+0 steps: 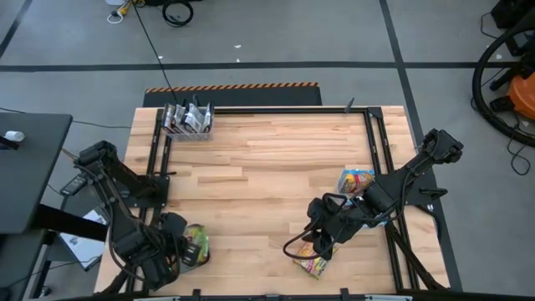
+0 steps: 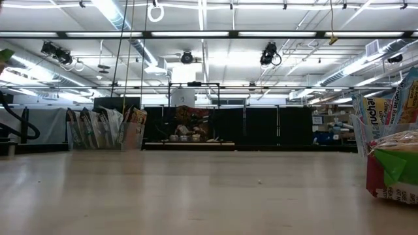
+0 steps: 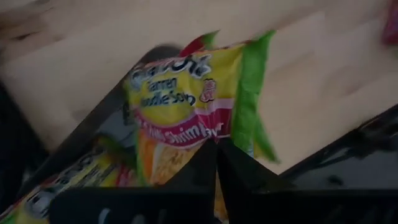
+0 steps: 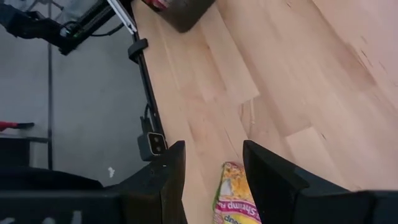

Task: Sort Maruchan noodles
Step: Put the green noodle pack into the black bin, then adjust the green noodle pack in the black bin

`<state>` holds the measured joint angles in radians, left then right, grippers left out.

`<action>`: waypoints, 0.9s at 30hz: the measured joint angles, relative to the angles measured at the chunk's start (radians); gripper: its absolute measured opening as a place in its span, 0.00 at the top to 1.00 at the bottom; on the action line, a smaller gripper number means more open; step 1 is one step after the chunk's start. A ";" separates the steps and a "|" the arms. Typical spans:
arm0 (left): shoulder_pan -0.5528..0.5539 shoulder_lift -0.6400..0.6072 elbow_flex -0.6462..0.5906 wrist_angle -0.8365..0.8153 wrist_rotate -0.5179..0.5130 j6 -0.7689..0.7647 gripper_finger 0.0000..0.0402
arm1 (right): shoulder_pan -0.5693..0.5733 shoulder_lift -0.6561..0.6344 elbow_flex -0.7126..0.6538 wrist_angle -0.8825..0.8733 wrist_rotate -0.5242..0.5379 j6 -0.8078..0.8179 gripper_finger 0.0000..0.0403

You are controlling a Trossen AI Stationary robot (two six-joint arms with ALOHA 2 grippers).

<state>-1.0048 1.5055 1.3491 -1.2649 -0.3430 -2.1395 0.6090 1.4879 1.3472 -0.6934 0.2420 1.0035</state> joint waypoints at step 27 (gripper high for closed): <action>0.289 0.038 0.011 0.253 0.021 1.289 0.73 | -0.033 0.000 -0.006 0.072 0.177 -0.116 0.58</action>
<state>-0.7156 1.5433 1.3598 -1.0116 -0.3217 -0.8509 0.5762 1.4879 1.3409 -0.6212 0.4194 0.8871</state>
